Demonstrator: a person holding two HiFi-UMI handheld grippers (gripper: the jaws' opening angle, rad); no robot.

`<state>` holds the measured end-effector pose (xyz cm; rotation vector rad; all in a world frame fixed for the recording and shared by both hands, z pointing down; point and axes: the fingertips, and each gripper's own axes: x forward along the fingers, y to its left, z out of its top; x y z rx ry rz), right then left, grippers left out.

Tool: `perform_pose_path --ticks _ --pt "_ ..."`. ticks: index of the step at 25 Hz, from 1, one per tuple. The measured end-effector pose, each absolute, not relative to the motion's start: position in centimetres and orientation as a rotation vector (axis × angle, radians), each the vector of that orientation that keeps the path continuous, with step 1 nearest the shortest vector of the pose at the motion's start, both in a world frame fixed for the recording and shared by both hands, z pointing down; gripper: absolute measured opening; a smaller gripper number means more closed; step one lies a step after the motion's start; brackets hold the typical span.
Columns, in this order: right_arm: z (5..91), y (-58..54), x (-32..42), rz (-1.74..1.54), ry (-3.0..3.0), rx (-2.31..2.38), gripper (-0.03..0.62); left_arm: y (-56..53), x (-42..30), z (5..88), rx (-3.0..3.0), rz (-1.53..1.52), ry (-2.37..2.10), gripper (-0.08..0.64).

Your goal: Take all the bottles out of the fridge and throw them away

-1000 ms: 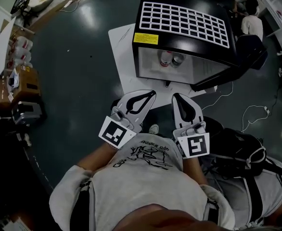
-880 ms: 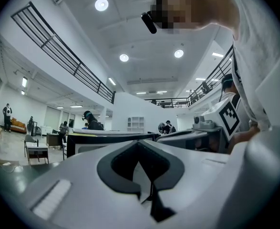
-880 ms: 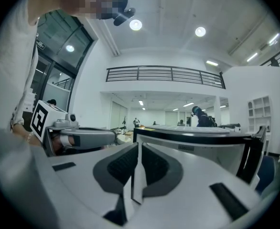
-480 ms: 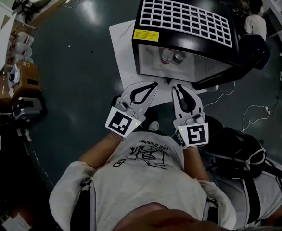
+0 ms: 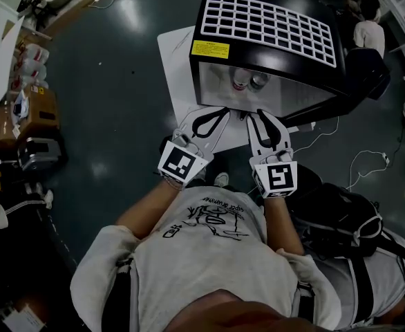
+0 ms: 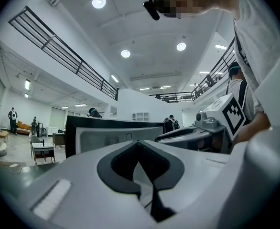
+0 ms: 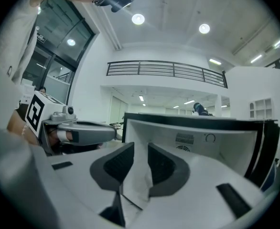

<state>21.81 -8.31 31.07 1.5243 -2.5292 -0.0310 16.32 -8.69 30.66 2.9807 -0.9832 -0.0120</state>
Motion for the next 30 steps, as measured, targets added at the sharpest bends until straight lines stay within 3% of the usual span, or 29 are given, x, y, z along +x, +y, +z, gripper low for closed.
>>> perform_pose_path --ticks 30 --pt "39.2 -18.3 24.3 -0.016 -2.451 1.511 0.138 -17.2 19.4 38.0 2.944 0.060 -1.108 0.008"
